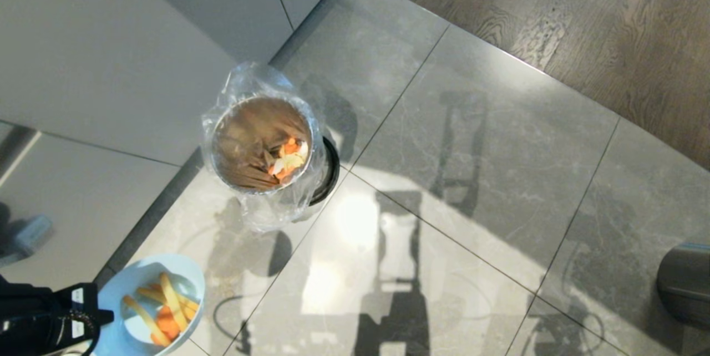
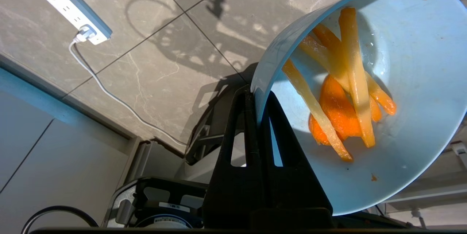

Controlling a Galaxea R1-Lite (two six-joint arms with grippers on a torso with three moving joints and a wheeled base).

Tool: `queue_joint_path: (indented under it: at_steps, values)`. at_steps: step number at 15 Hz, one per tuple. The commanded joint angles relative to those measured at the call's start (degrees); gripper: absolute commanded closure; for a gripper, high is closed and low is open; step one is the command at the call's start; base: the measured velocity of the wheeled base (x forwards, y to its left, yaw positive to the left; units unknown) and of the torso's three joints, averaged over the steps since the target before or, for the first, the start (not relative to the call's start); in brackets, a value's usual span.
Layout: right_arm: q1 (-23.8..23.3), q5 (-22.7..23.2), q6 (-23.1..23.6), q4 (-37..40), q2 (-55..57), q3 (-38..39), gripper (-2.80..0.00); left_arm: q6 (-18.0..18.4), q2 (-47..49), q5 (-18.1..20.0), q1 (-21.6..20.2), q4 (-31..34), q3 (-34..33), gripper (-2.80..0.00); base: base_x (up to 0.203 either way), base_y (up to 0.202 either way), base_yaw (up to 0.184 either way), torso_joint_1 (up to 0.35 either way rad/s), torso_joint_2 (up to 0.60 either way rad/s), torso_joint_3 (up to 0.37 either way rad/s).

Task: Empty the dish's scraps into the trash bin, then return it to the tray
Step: Move the bowl over the trash can

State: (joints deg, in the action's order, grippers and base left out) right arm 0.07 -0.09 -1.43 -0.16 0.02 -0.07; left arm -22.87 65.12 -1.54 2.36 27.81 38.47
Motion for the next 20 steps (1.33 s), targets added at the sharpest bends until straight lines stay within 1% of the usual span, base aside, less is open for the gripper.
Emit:
queue_joint_path:
  at_steps: [1, 4, 9, 14, 16, 17, 18, 20]
  values:
    - [0.0, 0.0, 0.0, 0.0, 0.0, 0.0, 0.00, -0.2, -0.3, -0.2, -0.1, 0.1, -0.1, 0.00, 0.000, 0.000, 0.000, 0.000, 0.00, 0.000]
    - [0.0, 0.0, 0.0, 0.0, 0.0, 0.0, 0.00, -0.4, -0.5, -0.5, -0.3, -0.5, 0.0, 0.00, 0.000, 0.000, 0.000, 0.000, 0.00, 0.000]
    - [0.0, 0.0, 0.0, 0.0, 0.0, 0.0, 0.00, -0.1, -0.9, -0.4, -0.2, -7.0, -0.2, 0.00, 0.000, 0.000, 0.000, 0.000, 0.00, 0.000]
    - [0.0, 0.0, 0.0, 0.0, 0.0, 0.0, 0.00, 0.7, 1.7, -0.3, -0.1, -15.9, -1.7, 0.00, 0.000, 0.000, 0.000, 0.000, 0.00, 0.000]
    - [0.0, 0.0, 0.0, 0.0, 0.0, 0.0, 0.00, 3.4, 4.2, -0.4, 0.0, -19.2, -2.0, 0.00, 0.000, 0.000, 0.000, 0.000, 0.00, 0.000]
    - [0.0, 0.0, 0.0, 0.0, 0.0, 0.0, 0.00, 4.8, 5.7, -0.4, 0.0, -22.6, -2.7, 0.00, 0.000, 0.000, 0.000, 0.000, 0.00, 0.000]
    - [0.0, 0.0, 0.0, 0.0, 0.0, 0.0, 0.00, 6.4, 7.8, -0.5, -0.1, -27.9, -3.4, 0.00, 0.000, 0.000, 0.000, 0.000, 0.00, 0.000]
    - [0.0, 0.0, 0.0, 0.0, 0.0, 0.0, 0.00, 11.0, 11.8, -1.7, -0.2, -39.3, -5.7, 0.00, 0.000, 0.000, 0.000, 0.000, 0.00, 0.000]
